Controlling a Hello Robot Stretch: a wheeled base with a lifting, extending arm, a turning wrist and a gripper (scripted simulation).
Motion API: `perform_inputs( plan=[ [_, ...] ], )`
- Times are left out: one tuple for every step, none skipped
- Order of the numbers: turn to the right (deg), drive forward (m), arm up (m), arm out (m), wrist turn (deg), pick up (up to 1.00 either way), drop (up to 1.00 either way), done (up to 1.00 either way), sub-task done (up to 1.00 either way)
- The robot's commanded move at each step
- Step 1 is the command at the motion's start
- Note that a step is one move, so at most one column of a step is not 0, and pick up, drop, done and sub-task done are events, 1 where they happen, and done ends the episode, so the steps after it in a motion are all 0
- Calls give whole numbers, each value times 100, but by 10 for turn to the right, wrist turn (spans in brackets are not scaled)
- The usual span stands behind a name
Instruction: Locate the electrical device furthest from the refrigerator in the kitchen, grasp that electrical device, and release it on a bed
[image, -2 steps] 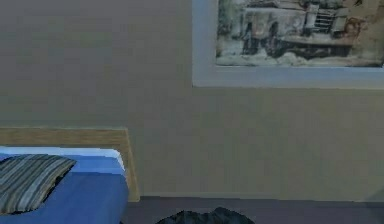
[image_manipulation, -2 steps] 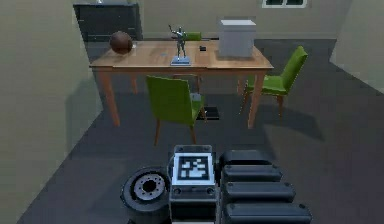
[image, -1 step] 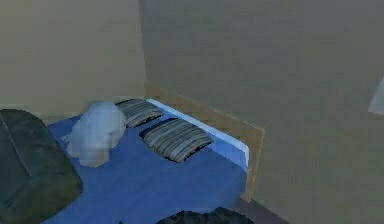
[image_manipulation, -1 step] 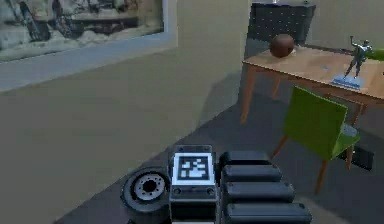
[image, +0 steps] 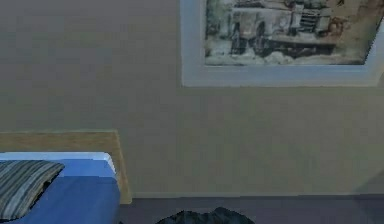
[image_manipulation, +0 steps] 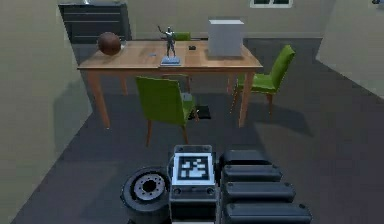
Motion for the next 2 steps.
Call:
perform_inputs(
  plan=[
    [450,0,0,0,0,0,0,0,0],
    [90,0,0,0,0,0,0,0,0]
  ],
)
